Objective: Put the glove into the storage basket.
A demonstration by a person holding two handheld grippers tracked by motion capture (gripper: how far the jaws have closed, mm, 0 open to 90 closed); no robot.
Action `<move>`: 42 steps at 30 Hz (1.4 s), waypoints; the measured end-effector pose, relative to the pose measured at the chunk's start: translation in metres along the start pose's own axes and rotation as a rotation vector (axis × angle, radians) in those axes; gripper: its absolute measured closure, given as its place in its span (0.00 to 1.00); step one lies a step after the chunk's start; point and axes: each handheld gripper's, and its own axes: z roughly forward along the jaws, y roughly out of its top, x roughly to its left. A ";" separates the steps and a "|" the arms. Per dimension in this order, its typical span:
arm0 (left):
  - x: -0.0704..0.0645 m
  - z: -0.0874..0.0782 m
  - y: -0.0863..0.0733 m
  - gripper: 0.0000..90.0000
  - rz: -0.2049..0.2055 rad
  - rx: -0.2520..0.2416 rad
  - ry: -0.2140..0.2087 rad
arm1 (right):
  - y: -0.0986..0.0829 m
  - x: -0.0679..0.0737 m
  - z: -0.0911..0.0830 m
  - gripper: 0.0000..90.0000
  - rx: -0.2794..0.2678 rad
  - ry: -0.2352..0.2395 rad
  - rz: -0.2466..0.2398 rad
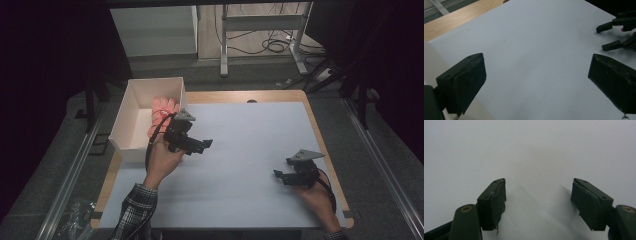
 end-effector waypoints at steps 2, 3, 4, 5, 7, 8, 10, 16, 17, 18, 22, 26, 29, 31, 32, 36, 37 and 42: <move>-0.004 0.004 -0.001 0.02 0.006 0.003 -0.013 | 0.000 0.000 0.000 0.32 0.000 0.000 0.000; -0.007 0.007 -0.002 0.02 0.008 0.004 -0.018 | 0.000 0.000 0.000 0.31 0.000 0.000 0.000; -0.009 0.009 -0.002 0.02 0.011 0.002 -0.025 | 0.000 0.000 0.000 0.32 0.000 -0.001 0.000; -0.010 0.011 -0.003 0.02 0.015 0.003 -0.030 | 0.000 0.000 0.000 0.32 0.000 -0.001 0.000; -0.014 0.015 -0.005 0.02 0.012 -0.001 -0.043 | 0.000 0.000 0.000 0.31 0.000 -0.001 -0.001; -0.016 0.017 -0.007 0.02 0.012 -0.003 -0.048 | 0.000 0.000 0.000 0.31 0.002 0.000 -0.001; -0.019 0.022 -0.009 0.02 0.016 -0.004 -0.059 | 0.000 0.000 0.000 0.31 0.002 0.000 0.000; -0.029 0.034 -0.018 0.02 0.039 0.015 -0.076 | 0.000 0.000 0.000 0.31 0.000 -0.001 0.000; -0.031 0.036 -0.020 0.02 0.042 0.017 -0.078 | 0.000 0.000 0.000 0.31 -0.001 -0.001 -0.002; -0.032 0.038 -0.021 0.02 0.049 0.020 -0.078 | 0.000 0.000 0.000 0.31 0.000 0.000 0.001; -0.037 0.042 -0.028 0.02 0.060 0.023 -0.086 | 0.000 0.000 0.000 0.31 0.000 -0.001 0.000; -0.040 0.045 -0.035 0.02 0.063 0.030 -0.091 | 0.000 0.000 0.000 0.31 0.000 -0.001 -0.001; -0.041 0.047 -0.041 0.02 0.058 0.032 -0.092 | 0.000 0.000 0.000 0.31 -0.001 0.000 0.002; -0.041 0.047 -0.045 0.02 0.053 0.033 -0.096 | 0.000 0.000 0.000 0.31 0.000 0.000 0.001; -0.041 0.048 -0.047 0.02 0.053 0.033 -0.098 | 0.000 0.000 0.000 0.31 0.000 -0.001 0.000; -0.042 0.050 -0.056 0.02 0.058 0.042 -0.099 | 0.000 0.000 0.000 0.31 0.000 -0.001 0.000; -0.042 0.051 -0.058 0.02 0.054 0.041 -0.099 | 0.000 0.000 0.000 0.31 0.000 -0.001 0.001; -0.042 0.055 -0.069 0.02 0.062 0.055 -0.105 | 0.000 0.000 0.000 0.31 -0.001 -0.001 -0.001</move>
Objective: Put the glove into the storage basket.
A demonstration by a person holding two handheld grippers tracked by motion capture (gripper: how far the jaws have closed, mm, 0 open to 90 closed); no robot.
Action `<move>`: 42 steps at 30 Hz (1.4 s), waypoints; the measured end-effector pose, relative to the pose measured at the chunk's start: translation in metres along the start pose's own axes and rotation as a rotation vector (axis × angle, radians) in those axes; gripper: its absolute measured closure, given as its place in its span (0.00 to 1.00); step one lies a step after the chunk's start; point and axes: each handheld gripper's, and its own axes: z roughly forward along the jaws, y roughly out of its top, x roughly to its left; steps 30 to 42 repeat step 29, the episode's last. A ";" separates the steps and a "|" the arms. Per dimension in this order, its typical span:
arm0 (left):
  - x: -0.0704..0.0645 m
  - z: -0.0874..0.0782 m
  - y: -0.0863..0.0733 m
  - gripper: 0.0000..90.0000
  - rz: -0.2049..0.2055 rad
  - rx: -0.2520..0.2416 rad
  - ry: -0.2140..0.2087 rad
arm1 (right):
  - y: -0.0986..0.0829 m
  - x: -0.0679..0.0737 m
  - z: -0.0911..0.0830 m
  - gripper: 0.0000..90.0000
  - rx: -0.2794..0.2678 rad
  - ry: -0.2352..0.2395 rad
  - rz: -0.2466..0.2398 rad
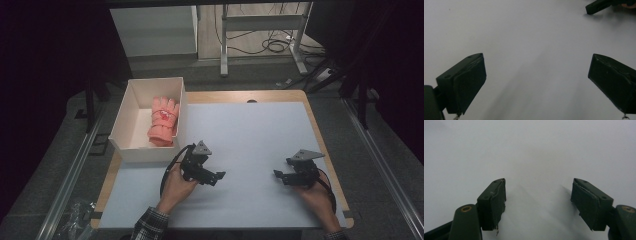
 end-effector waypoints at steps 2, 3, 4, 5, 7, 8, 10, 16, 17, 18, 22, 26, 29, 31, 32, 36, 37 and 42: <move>0.001 0.002 -0.004 0.02 -0.005 0.002 -0.004 | 0.000 0.000 0.000 0.31 0.000 0.000 0.000; 0.001 0.003 -0.006 0.02 -0.006 0.003 -0.006 | 0.000 0.000 0.000 0.31 0.000 0.000 0.000; 0.001 0.003 -0.008 0.02 -0.006 0.004 -0.007 | 0.000 0.000 0.000 0.31 0.000 0.000 0.000; 0.001 0.004 -0.010 0.02 -0.004 0.004 -0.007 | 0.000 0.000 0.000 0.31 0.000 0.000 0.001; 0.001 0.006 -0.013 0.02 -0.008 0.008 -0.007 | 0.000 0.000 0.000 0.31 0.000 0.000 0.000; 0.001 0.006 -0.015 0.02 -0.010 0.007 -0.007 | 0.000 0.000 0.000 0.31 0.000 0.000 0.000; 0.001 0.008 -0.018 0.02 -0.009 0.010 -0.008 | 0.000 0.000 0.000 0.31 0.000 0.000 0.001; 0.001 0.011 -0.027 0.02 -0.002 0.018 -0.003 | 0.000 0.000 0.000 0.31 0.000 0.000 0.000; 0.002 0.011 -0.029 0.02 0.002 0.018 -0.003 | 0.000 0.000 0.000 0.31 0.000 -0.001 0.000; 0.002 0.012 -0.031 0.02 -0.002 0.018 -0.001 | 0.000 0.000 0.000 0.31 0.000 -0.001 0.000; 0.002 0.018 -0.037 0.02 0.005 0.041 0.017 | 0.000 0.000 0.000 0.31 0.000 0.000 0.001; 0.000 0.025 -0.041 0.00 0.037 0.062 0.052 | 0.000 0.000 0.000 0.31 0.001 0.000 0.001; -0.002 0.026 -0.040 0.00 0.051 0.072 0.062 | 0.000 0.000 0.000 0.31 0.000 0.000 0.001; -0.002 0.026 -0.040 0.00 0.051 0.072 0.062 | 0.000 0.000 0.000 0.31 0.000 0.000 0.001; -0.002 0.026 -0.040 0.00 0.051 0.072 0.062 | 0.000 0.000 0.000 0.31 0.000 0.000 0.001; -0.002 0.026 -0.040 0.00 0.051 0.072 0.062 | 0.000 0.000 0.000 0.31 0.000 0.000 0.001; -0.002 0.026 -0.040 0.00 0.051 0.072 0.062 | 0.000 0.000 0.000 0.31 0.000 0.000 0.001; -0.002 0.026 -0.040 0.00 0.051 0.072 0.062 | 0.000 0.000 0.000 0.31 0.000 0.000 0.001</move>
